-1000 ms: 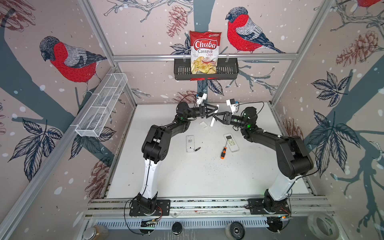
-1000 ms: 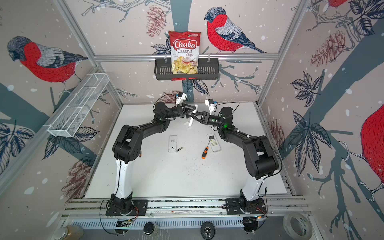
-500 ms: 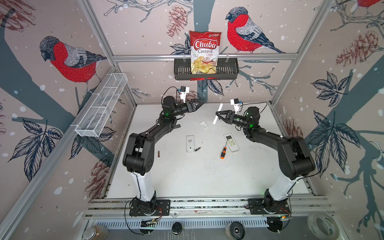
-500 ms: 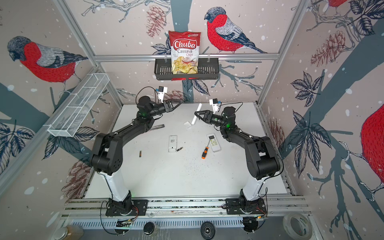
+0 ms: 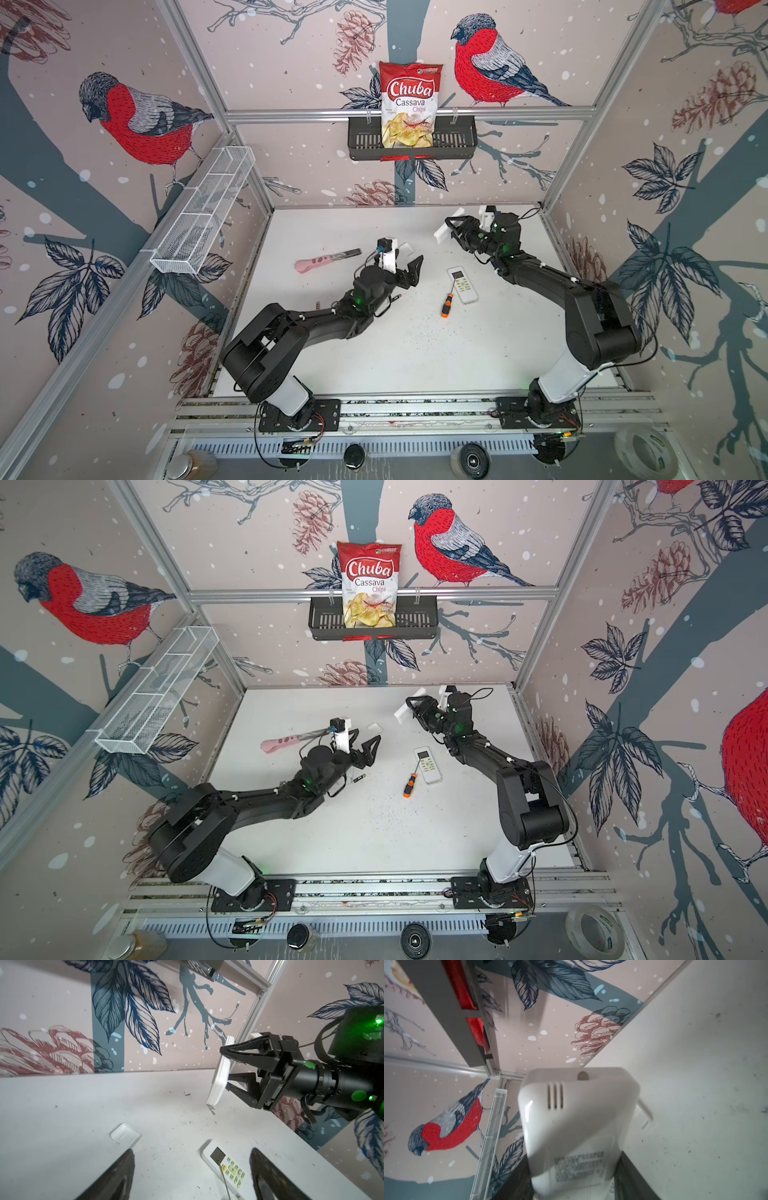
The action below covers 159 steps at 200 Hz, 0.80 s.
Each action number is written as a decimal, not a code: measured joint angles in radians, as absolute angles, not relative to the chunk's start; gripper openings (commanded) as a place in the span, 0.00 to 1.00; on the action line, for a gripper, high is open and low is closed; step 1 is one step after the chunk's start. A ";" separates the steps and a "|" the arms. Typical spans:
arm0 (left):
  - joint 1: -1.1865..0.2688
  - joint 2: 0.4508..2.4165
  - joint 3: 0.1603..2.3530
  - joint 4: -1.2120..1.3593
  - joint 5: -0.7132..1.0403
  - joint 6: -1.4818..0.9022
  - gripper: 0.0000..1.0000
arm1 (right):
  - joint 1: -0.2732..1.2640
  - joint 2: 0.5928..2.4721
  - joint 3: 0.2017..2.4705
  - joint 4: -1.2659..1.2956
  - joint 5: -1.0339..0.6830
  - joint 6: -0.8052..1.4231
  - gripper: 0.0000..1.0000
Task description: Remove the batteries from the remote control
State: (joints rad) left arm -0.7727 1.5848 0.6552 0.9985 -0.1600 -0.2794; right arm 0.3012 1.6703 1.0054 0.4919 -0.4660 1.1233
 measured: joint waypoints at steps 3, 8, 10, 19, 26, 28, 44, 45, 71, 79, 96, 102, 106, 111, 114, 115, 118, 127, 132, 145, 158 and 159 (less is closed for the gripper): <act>-0.785 1.593 0.655 1.014 -0.175 -0.269 0.81 | 0.302 1.668 1.003 0.490 -0.459 1.130 0.43; -0.804 1.607 0.655 1.038 -0.205 -0.250 0.81 | 0.305 1.664 1.000 0.486 -0.446 1.131 0.42; -0.810 1.614 0.656 1.050 -0.216 -0.242 0.80 | 0.308 1.662 1.000 0.485 -0.439 1.131 0.42; -0.826 1.641 0.665 1.084 -0.263 -0.228 0.80 | 0.318 1.653 0.999 0.478 -0.410 1.137 0.42; -0.831 1.663 0.678 1.103 -0.292 -0.220 0.80 | 0.329 1.646 0.999 0.476 -0.395 1.152 0.42; -0.831 1.670 0.683 1.109 -0.298 -0.217 0.80 | 0.332 1.644 0.999 0.476 -0.392 1.153 0.42; -0.834 1.727 0.713 1.168 -0.334 -0.210 0.79 | 0.357 1.630 0.997 0.471 -0.364 1.152 0.42; -0.834 1.731 0.715 1.172 -0.337 -0.210 0.79 | 0.358 1.629 0.997 0.471 -0.363 1.152 0.42; -0.835 1.790 0.757 1.200 -0.342 -0.212 0.79 | 0.384 1.622 0.986 0.468 -0.324 1.151 0.41; -0.835 1.798 0.770 1.201 -0.343 -0.214 0.79 | 0.387 1.622 0.981 0.467 -0.313 1.151 0.41; -0.835 1.810 0.797 1.211 -0.343 -0.223 0.79 | 0.397 1.617 0.968 0.466 -0.289 1.151 0.40; -0.835 1.814 0.805 1.217 -0.343 -0.223 0.79 | 0.401 1.615 0.966 0.466 -0.287 1.153 0.40; -0.835 1.816 0.811 1.218 -0.343 -0.223 0.79 | 0.404 1.614 0.966 0.465 -0.287 1.153 0.40; -0.835 1.821 0.818 1.219 -0.343 -0.229 0.78 | 0.408 1.612 0.966 0.466 -0.287 1.153 0.40; -0.835 1.823 0.824 1.220 -0.342 -0.232 0.78 | 0.410 1.611 0.966 0.467 -0.286 1.153 0.40; -0.835 1.824 0.825 1.220 -0.342 -0.232 0.78 | 0.411 1.611 0.966 0.467 -0.286 1.153 0.40; -0.835 1.827 0.830 1.219 -0.342 -0.231 0.78 | 0.413 1.610 0.966 0.468 -0.285 1.153 0.40; -0.835 1.835 0.844 1.217 -0.340 -0.231 0.78 | 0.421 1.608 0.967 0.472 -0.284 1.153 0.40; -0.835 1.841 0.851 1.216 -0.339 -0.231 0.78 | 0.425 1.608 0.967 0.472 -0.281 1.153 0.40; -0.835 1.853 0.865 1.212 -0.334 -0.231 0.78 | 0.434 1.607 0.969 0.471 -0.269 1.153 0.40; -0.835 1.861 0.878 1.208 -0.324 -0.232 0.78 | 0.444 1.604 0.970 0.472 -0.263 1.153 0.40; -0.835 1.861 0.879 1.208 -0.324 -0.232 0.78 | 0.445 1.604 0.970 0.472 -0.263 1.153 0.40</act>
State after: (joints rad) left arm -0.8352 1.8614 0.8787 1.2079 -0.3237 -0.2317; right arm 0.4446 1.6039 0.9695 0.4717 -0.2630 1.1534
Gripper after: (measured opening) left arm 0.782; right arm 0.567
